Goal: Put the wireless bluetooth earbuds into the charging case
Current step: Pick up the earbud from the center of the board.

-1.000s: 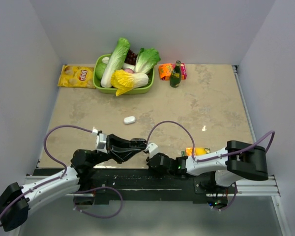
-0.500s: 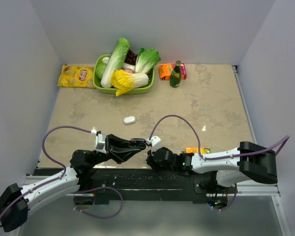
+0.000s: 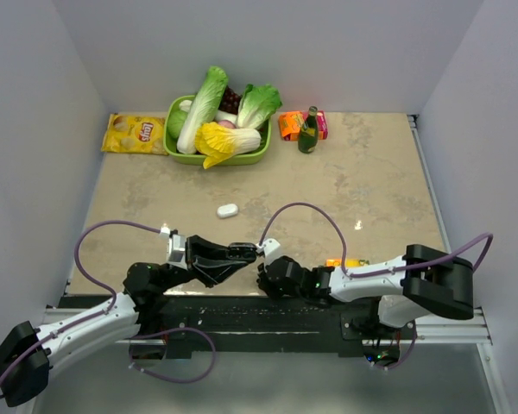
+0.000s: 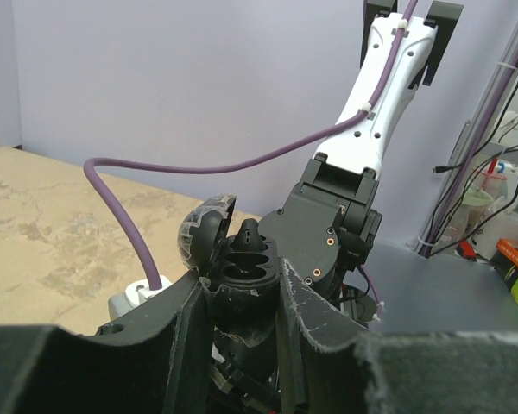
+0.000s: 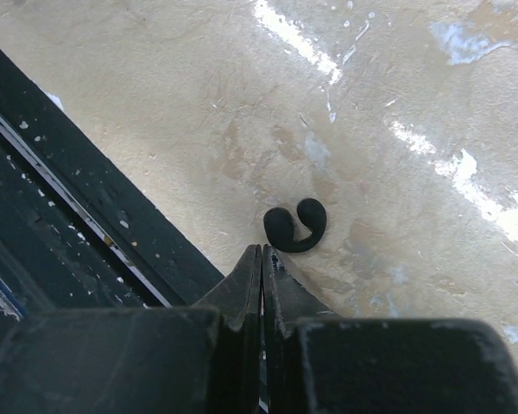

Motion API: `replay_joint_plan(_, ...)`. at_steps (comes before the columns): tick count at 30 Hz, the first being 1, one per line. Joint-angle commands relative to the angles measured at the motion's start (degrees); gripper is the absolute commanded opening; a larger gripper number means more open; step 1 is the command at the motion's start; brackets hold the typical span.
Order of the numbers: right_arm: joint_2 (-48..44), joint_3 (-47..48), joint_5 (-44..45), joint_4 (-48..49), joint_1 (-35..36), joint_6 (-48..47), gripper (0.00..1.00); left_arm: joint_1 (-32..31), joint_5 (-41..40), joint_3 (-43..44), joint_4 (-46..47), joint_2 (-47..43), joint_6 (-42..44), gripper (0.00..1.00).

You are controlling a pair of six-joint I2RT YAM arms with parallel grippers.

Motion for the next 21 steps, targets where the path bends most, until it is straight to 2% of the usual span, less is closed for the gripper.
replay_joint_plan(1, 0.84, -0.71, 0.63, 3.00, -0.19, 0.47, 0.00, -0.14, -0.28, -5.18, 2.08, 0.08, 1.12, 0.00)
replay_joint_plan(21, -1.00, -3.09, 3.70, -0.87, -6.87, 1.08, 0.00, -0.14, -0.37, -4.74, 1.11, 0.34, 1.47, 0.00)
